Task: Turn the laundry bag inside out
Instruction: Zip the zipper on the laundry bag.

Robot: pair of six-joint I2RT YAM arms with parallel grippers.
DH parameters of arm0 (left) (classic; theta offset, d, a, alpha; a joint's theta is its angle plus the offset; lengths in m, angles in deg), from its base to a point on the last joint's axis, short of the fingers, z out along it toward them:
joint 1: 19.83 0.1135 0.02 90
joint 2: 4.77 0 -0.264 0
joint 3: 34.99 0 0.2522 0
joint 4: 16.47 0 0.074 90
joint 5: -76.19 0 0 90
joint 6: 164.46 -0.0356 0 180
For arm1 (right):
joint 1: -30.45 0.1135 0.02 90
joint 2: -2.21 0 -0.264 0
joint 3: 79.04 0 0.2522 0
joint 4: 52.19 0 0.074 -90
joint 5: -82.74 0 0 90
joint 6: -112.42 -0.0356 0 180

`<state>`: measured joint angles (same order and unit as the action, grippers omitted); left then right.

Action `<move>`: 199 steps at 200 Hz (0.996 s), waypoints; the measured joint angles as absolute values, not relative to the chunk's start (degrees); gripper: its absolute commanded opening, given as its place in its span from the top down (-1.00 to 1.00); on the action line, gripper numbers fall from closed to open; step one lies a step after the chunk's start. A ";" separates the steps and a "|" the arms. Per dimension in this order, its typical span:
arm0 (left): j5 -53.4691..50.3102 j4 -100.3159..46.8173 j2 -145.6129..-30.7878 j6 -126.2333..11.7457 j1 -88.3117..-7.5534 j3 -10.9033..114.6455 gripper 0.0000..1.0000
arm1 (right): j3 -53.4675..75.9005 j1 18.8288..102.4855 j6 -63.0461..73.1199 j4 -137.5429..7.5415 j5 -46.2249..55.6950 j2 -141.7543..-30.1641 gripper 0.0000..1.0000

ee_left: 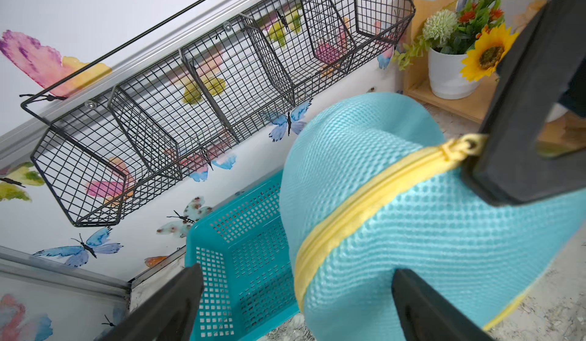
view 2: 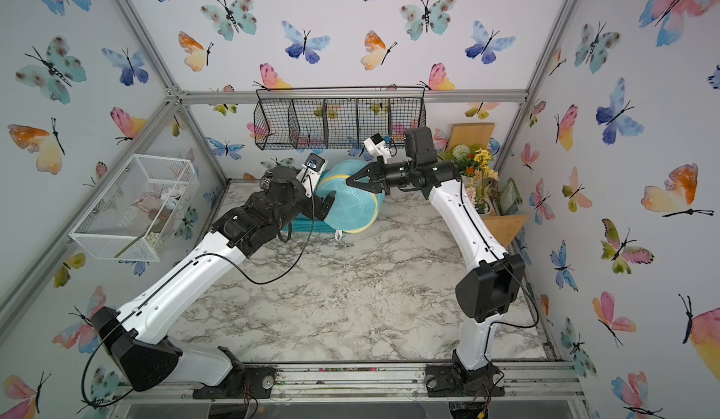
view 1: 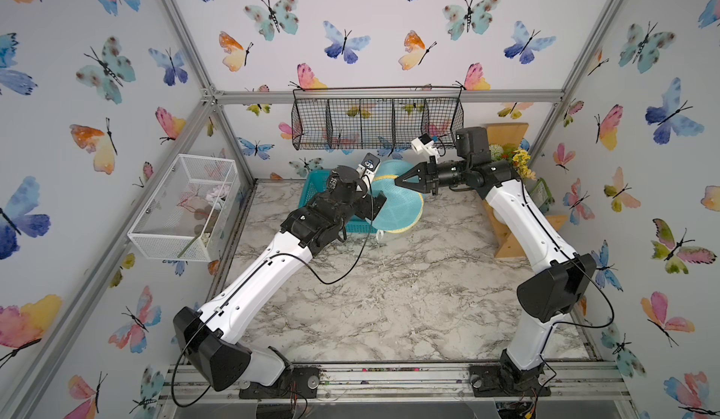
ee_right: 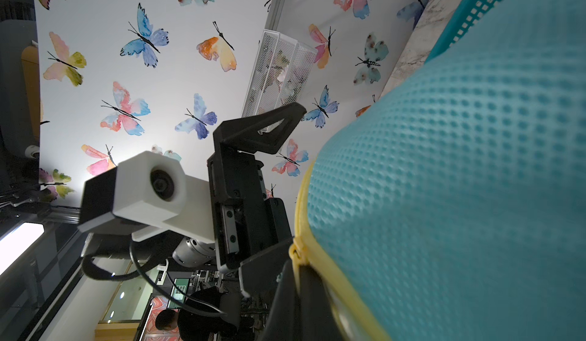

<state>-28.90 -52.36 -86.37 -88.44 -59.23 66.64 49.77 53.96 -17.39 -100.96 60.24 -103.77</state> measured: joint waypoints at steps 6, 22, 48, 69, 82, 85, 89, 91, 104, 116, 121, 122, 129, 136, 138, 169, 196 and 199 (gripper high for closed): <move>-28.88 -52.32 -86.40 -88.64 -59.76 66.64 -0.97 | 49.77 54.18 -17.39 -100.96 60.24 -103.77 0.97; -28.73 -51.73 -86.44 -89.34 -60.91 66.66 -0.98 | 49.77 54.81 -17.37 -100.98 60.24 -103.77 0.97; -27.26 -50.70 -86.48 -90.95 -62.33 67.06 -0.98 | 49.77 55.56 -17.35 -101.02 60.24 -103.77 0.97; -26.47 -49.89 -86.48 -92.20 -62.73 67.15 -0.97 | 49.77 56.02 -17.35 -101.04 60.24 -103.77 0.97; -25.93 -49.74 -86.48 -92.75 -62.71 67.10 -0.96 | 49.77 56.28 -17.35 -101.06 60.24 -103.77 0.97; -25.82 -49.74 -86.48 -92.75 -62.71 67.08 -0.92 | 49.77 56.32 -17.35 -101.06 60.24 -103.77 0.97; -25.64 -49.69 -86.48 -92.90 -62.71 67.06 -0.86 | 49.77 56.39 -17.37 -101.06 60.24 -103.77 0.97; -25.51 -49.65 -86.48 -92.97 -62.71 67.06 -0.83 | 49.77 56.41 -17.35 -101.06 60.24 -103.77 0.97; -25.01 -49.59 -86.55 -93.27 -62.71 66.99 -0.61 | 49.77 56.65 -17.37 -101.04 60.24 -103.77 0.97; -24.31 -49.56 -86.72 -93.27 -62.71 66.90 -0.24 | 49.77 56.83 -17.37 -101.04 60.26 -103.77 0.97; -24.14 -49.41 -86.83 -93.49 -62.71 66.84 -0.07 | 49.77 56.87 -17.37 -101.06 60.24 -103.77 0.97; -24.14 -49.41 -86.83 -93.49 -62.71 66.84 -0.04 | 49.77 56.87 -17.37 -101.04 60.24 -103.77 0.97; -23.94 -49.32 -87.05 -93.49 -62.71 66.71 0.17 | 49.77 57.02 -17.37 -101.04 60.24 -103.77 0.96; -23.90 -49.32 -87.23 -93.51 -62.71 66.62 0.37 | 49.77 57.09 -17.37 -101.04 60.24 -103.77 0.97; -23.70 -49.37 -87.34 -93.69 -62.71 66.60 0.43 | 49.77 57.09 -17.37 -101.02 60.22 -103.77 0.97; -22.80 -49.56 -88.34 -93.05 -62.79 66.49 0.89 | 49.77 56.67 -17.39 -101.52 60.09 -103.77 0.97; -22.74 -49.50 -88.41 -92.94 -62.40 66.49 0.98 | 50.32 56.21 -17.39 -101.92 59.76 -103.77 0.97; -22.74 -49.43 -88.41 -92.90 -62.44 66.49 0.98 | 50.53 56.13 -17.39 -102.07 59.74 -103.77 0.97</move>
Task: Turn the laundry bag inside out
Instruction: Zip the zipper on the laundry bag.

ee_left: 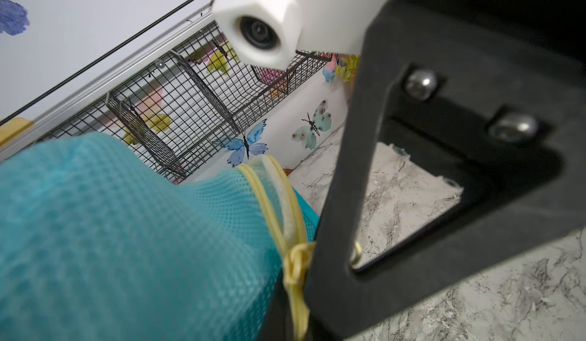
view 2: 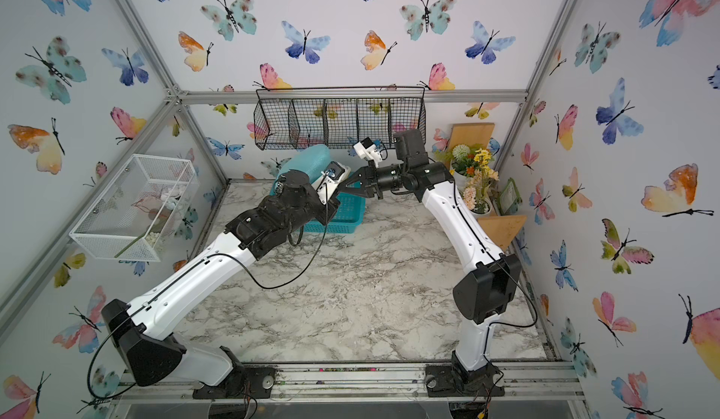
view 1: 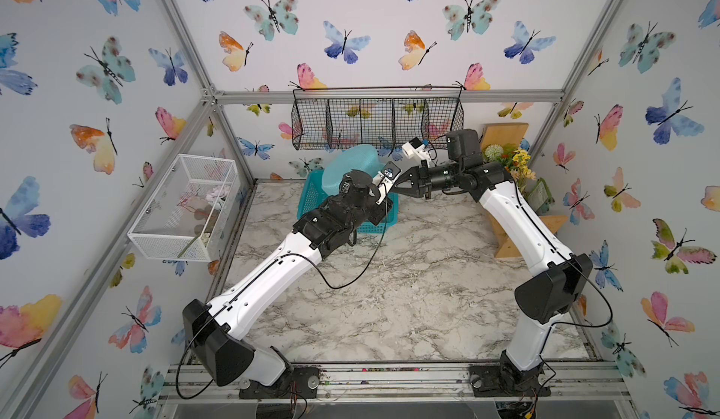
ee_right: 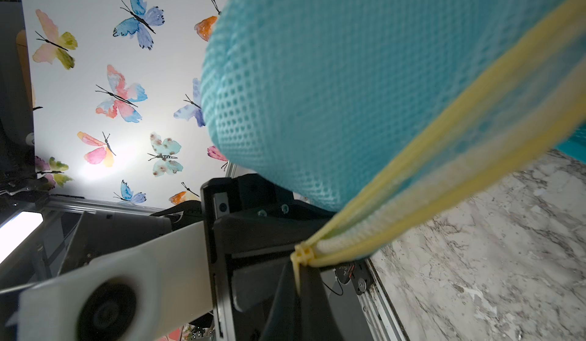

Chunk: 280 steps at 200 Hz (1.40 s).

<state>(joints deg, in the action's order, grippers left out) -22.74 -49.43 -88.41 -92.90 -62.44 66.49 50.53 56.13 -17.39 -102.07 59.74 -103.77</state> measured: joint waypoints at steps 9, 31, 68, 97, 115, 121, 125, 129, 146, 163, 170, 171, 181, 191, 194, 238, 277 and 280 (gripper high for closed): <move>-22.82 -49.10 -88.30 -92.88 -62.44 66.53 0.99 | 51.06 55.89 -17.41 -102.79 59.72 -103.77 0.97; -22.98 -48.21 -87.95 -92.88 -62.44 66.53 1.00 | 52.63 55.49 -17.41 -104.21 59.83 -103.79 0.97; -23.85 -49.91 -86.72 -92.90 -62.47 66.53 1.00 | 52.76 53.85 -17.33 -104.23 59.96 -103.79 0.97; -21.91 -52.75 -85.37 -92.83 -62.51 68.13 1.00 | 52.76 48.89 -16.28 -104.19 59.89 -103.92 0.97; -17.82 -55.75 -84.82 -92.05 -61.64 71.63 1.00 | 53.59 46.92 -15.29 -104.19 60.11 -104.75 0.97; -16.29 -56.95 -84.76 -91.65 -61.11 73.02 1.00 | 54.14 46.73 -14.99 -104.12 60.18 -105.21 0.97; -15.31 -57.67 -84.73 -91.17 -60.72 73.88 1.00 | 54.45 46.71 -14.86 -104.02 60.28 -105.52 0.97; -14.04 -58.48 -84.71 -90.50 -60.24 74.84 1.00 | 54.62 46.71 -14.68 -103.82 60.35 -105.82 0.97; -8.73 -60.89 -84.43 -87.85 -57.66 77.70 1.00 | 55.10 46.79 -14.11 -103.03 60.98 -107.09 0.97; -3.52 -61.39 -84.41 -84.24 -54.90 78.73 1.00 | 55.21 46.97 -13.72 -102.53 62.19 -108.12 0.97; -1.60 -61.43 -84.41 -82.78 -53.74 78.69 1.00 | 55.21 47.06 -13.65 -102.35 62.58 -108.36 0.96; -1.36 -61.43 -84.41 -82.56 -53.59 78.66 1.00 | 55.21 47.06 -13.65 -102.33 62.62 -108.40 0.97; 1.17 -61.34 -84.41 -80.53 -52.26 78.34 1.00 | 55.21 47.16 -13.70 -102.09 62.89 -108.49 0.97; 3.10 -60.71 -84.41 -78.91 -51.43 77.75 0.91 | 55.23 47.21 -13.96 -101.68 62.93 -108.49 0.97; 3.47 -60.58 -84.36 -78.69 -51.30 77.59 0.82 | 55.26 47.19 -14.02 -101.50 62.93 -108.49 0.97; 8.21 -55.38 -81.57 -75.00 -50.95 68.61 -0.48 | 55.39 47.34 -17.08 -98.68 61.81 -108.40 0.97; 10.00 -51.40 -82.59 -72.62 -50.90 63.10 -0.97 | 54.08 49.85 -18.27 -98.18 60.85 -105.98 0.97; 10.09 -51.20 -82.68 -72.35 -50.90 63.08 -0.97 | 53.97 50.16 -18.29 -98.18 60.83 -105.69 0.97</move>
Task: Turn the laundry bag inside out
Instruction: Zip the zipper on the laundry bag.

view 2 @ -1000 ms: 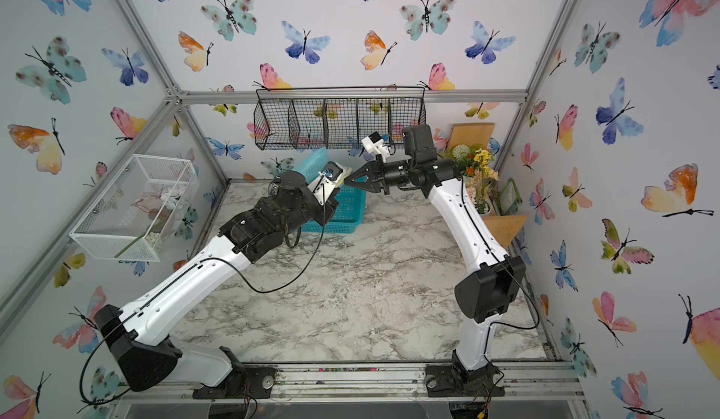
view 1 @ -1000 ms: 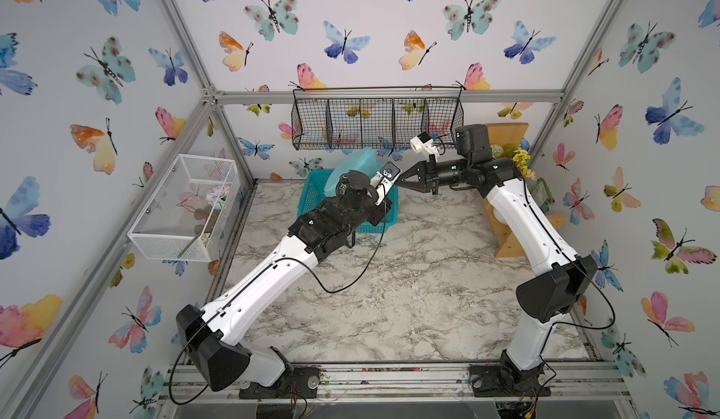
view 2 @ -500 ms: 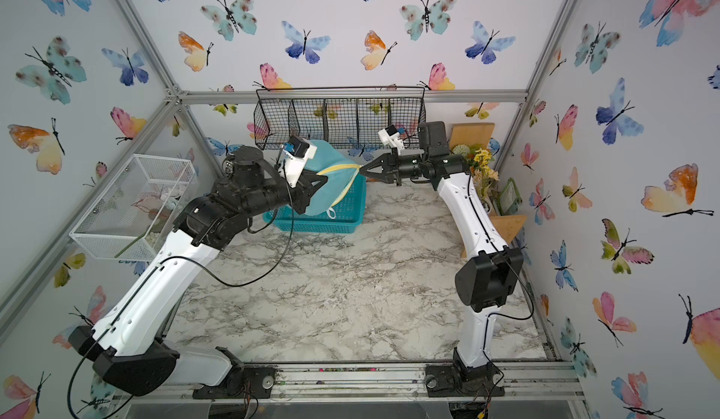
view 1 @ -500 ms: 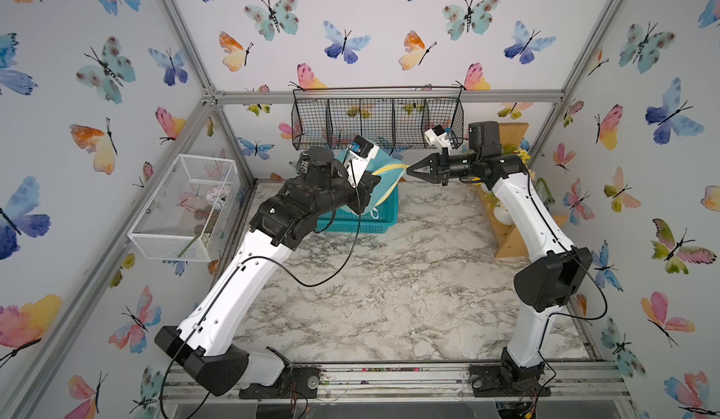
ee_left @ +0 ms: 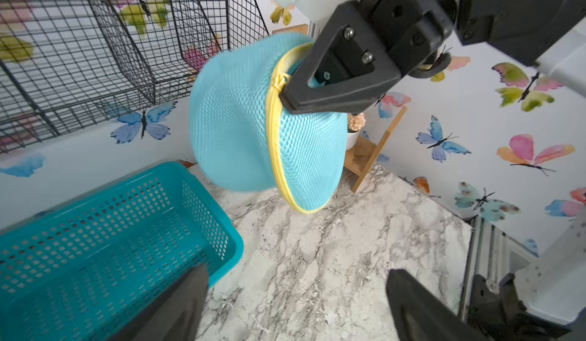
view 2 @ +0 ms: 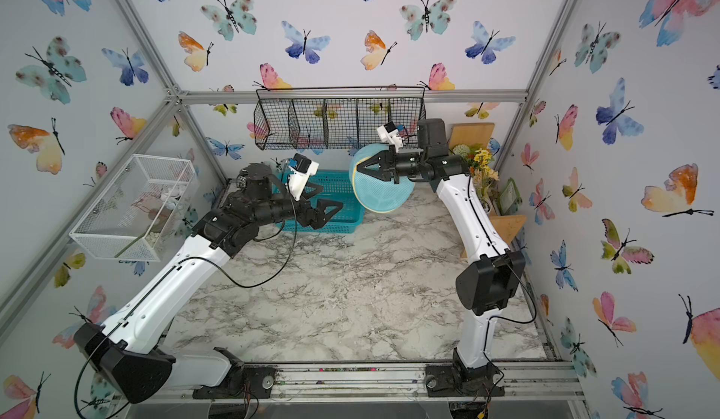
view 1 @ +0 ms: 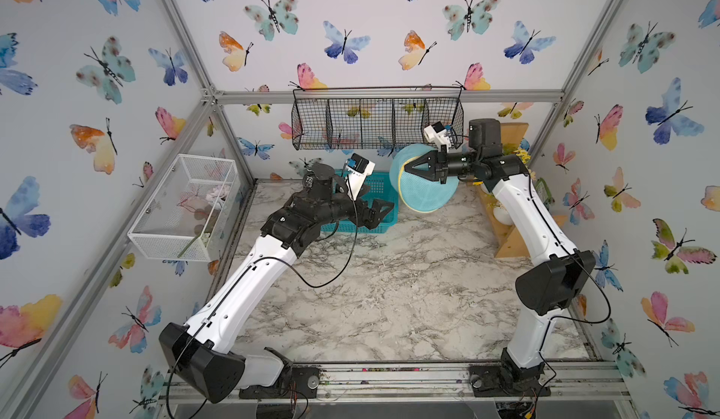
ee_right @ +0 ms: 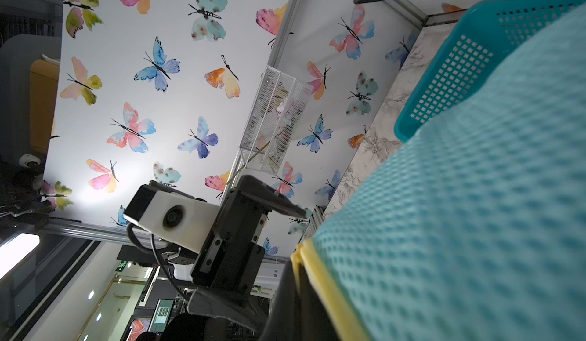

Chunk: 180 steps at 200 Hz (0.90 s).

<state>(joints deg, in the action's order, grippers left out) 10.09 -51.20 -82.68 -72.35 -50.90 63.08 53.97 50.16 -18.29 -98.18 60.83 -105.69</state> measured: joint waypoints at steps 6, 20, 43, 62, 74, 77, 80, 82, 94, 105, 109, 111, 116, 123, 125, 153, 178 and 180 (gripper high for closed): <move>10.11 -50.74 -83.05 -72.27 -50.90 63.08 -0.97 | 53.86 50.60 -18.31 -98.18 60.79 -105.23 0.97; 10.11 -49.39 -83.62 -72.27 -50.90 63.17 -0.97 | 53.75 51.47 -18.31 -98.18 60.77 -104.34 0.97; 10.03 -47.88 -84.43 -72.57 -51.17 64.46 -0.97 | 53.53 52.30 -18.24 -98.20 60.72 -103.66 0.97; 9.48 -46.81 -85.06 -73.12 -51.82 66.27 -0.98 | 53.14 52.50 -18.24 -98.31 60.68 -103.66 0.97; 9.20 -46.37 -85.19 -73.58 -52.24 67.25 -0.97 | 53.05 52.78 -18.27 -98.46 60.68 -103.66 0.97; 9.15 -46.26 -85.19 -73.64 -52.26 67.36 -0.97 | 53.05 52.83 -18.24 -98.44 60.68 -103.66 0.97; 9.11 -46.18 -85.19 -73.84 -52.30 67.47 -0.97 | 53.05 52.87 -18.24 -98.44 60.68 -103.66 0.97; 9.09 -46.07 -85.19 -73.93 -52.35 67.60 -0.97 | 53.05 52.93 -18.24 -98.46 60.68 -103.66 0.97; 8.91 -45.67 -85.19 -74.50 -52.54 67.93 -0.97 | 53.05 53.44 -18.24 -98.46 60.68 -103.66 0.97; 8.65 -45.48 -85.19 -74.87 -52.59 67.91 -0.97 | 52.87 54.07 -18.27 -98.49 60.68 -103.66 0.97; 8.63 -45.48 -85.19 -75.02 -52.59 67.91 -0.97 | 52.76 54.27 -18.27 -98.46 60.68 -103.66 0.97; 8.61 -45.48 -85.22 -75.09 -52.59 67.91 -0.97 | 52.72 54.33 -18.27 -98.46 60.68 -103.66 0.97; 8.58 -45.48 -85.30 -75.24 -52.61 67.89 -0.97 | 52.63 54.60 -18.29 -98.46 60.70 -103.66 0.97; 8.58 -45.48 -85.37 -75.39 -52.65 67.87 -0.98 | 52.50 54.81 -18.31 -98.46 60.68 -103.66 0.96; 8.58 -45.48 -85.39 -75.44 -52.67 67.87 -0.98 | 52.48 54.90 -18.33 -98.46 60.68 -103.66 0.97; 8.58 -45.39 -85.67 -75.81 -52.96 67.23 -0.99 | 52.41 55.67 -18.70 -98.20 60.72 -103.64 0.97; 8.39 -45.06 -86.31 -76.51 -53.13 66.29 -0.93 | 52.41 55.86 -19.47 -98.00 60.70 -103.64 0.97; 8.30 -45.06 -86.35 -76.57 -53.18 66.21 -0.91 | 52.41 55.91 -19.49 -98.00 60.70 -103.64 0.97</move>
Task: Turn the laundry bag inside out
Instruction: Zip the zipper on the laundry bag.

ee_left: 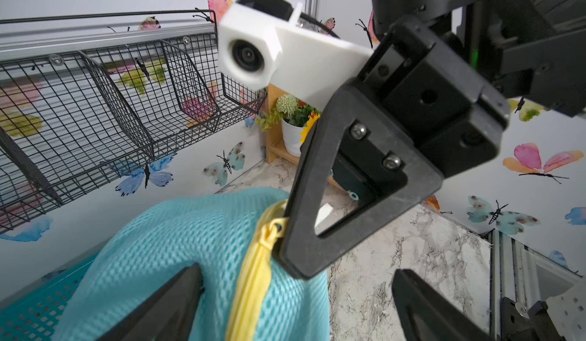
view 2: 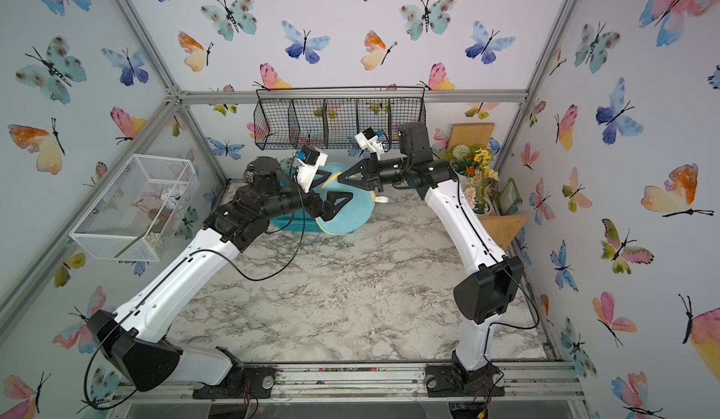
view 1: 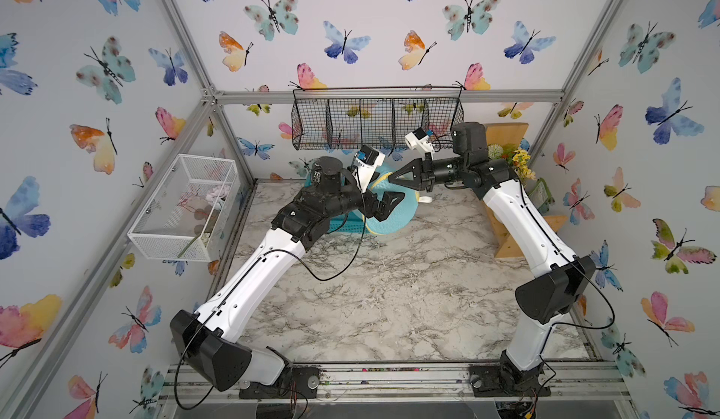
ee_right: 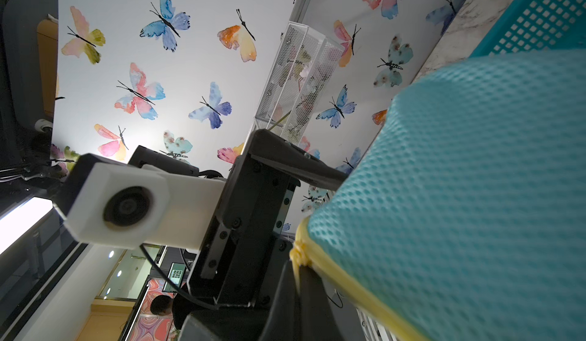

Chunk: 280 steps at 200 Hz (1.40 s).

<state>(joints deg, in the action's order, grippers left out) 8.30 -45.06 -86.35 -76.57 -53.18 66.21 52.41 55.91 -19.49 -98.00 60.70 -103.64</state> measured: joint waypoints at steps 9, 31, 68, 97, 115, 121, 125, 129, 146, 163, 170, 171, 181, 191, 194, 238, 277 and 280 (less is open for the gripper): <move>8.04 -45.04 -86.59 -76.90 -53.24 65.90 -0.75 | 52.41 55.95 -19.82 -97.98 60.72 -103.64 0.97; 7.34 -45.06 -87.03 -77.58 -53.33 65.70 -0.13 | 52.41 55.95 -20.21 -97.79 60.74 -103.62 0.97; 5.96 -45.87 -87.42 -78.76 -53.88 66.86 0.84 | 52.41 55.95 -20.58 -97.55 60.79 -102.70 0.97; 5.00 -47.57 -87.53 -80.05 -54.42 69.59 1.00 | 52.41 55.93 -20.58 -96.87 60.92 -101.89 0.97; 4.67 -49.19 -87.53 -80.66 -54.47 71.36 1.00 | 52.41 55.43 -20.36 -96.78 60.94 -101.67 0.97; 4.58 -49.98 -87.53 -80.75 -54.47 71.93 1.00 | 52.41 55.23 -20.14 -96.87 60.96 -101.67 0.97; 4.47 -50.48 -87.53 -80.79 -54.47 72.19 1.00 | 52.41 55.12 -20.04 -96.98 60.98 -101.67 0.97; 4.47 -51.18 -87.53 -80.88 -54.47 72.52 1.00 | 52.41 54.81 -19.93 -97.11 60.98 -101.67 0.97; 4.45 -52.80 -87.49 -80.94 -54.31 73.24 1.00 | 52.11 53.44 -19.47 -97.41 61.71 -101.65 0.97; 4.50 -54.18 -87.34 -80.92 -53.94 73.88 1.00 | 51.54 52.15 -18.77 -97.83 62.60 -101.65 0.97; 4.47 -54.57 -87.23 -80.90 -53.59 73.90 1.00 | 51.26 51.95 -18.44 -97.98 62.93 -101.65 0.97; 4.47 -54.57 -87.23 -80.90 -53.59 73.90 1.00 | 51.19 51.95 -18.42 -98.03 62.95 -101.65 0.97; 4.50 -55.07 -87.12 -80.88 -53.02 73.90 1.00 | 50.53 51.97 -18.13 -98.11 63.34 -101.60 0.97; 4.63 -55.40 -86.90 -80.53 -52.24 73.83 1.00 | 49.75 52.04 -17.81 -98.09 63.63 -101.56 0.97; 4.69 -55.42 -86.85 -80.38 -52.08 73.79 1.00 | 49.49 52.04 -17.74 -98.09 63.69 -101.54 0.96; 8.37 -52.38 -86.16 -72.97 -49.22 70.99 1.00 | 45.18 52.30 -15.82 -97.39 64.83 -101.19 0.97; 13.33 -50.22 -86.16 -65.58 -47.43 70.62 1.00 | 44.68 52.30 -14.57 -96.52 64.81 -101.12 0.97; 13.41 -50.33 -86.18 -65.43 -47.38 70.82 1.00 | 44.83 52.30 -14.57 -96.47 64.81 -101.12 0.97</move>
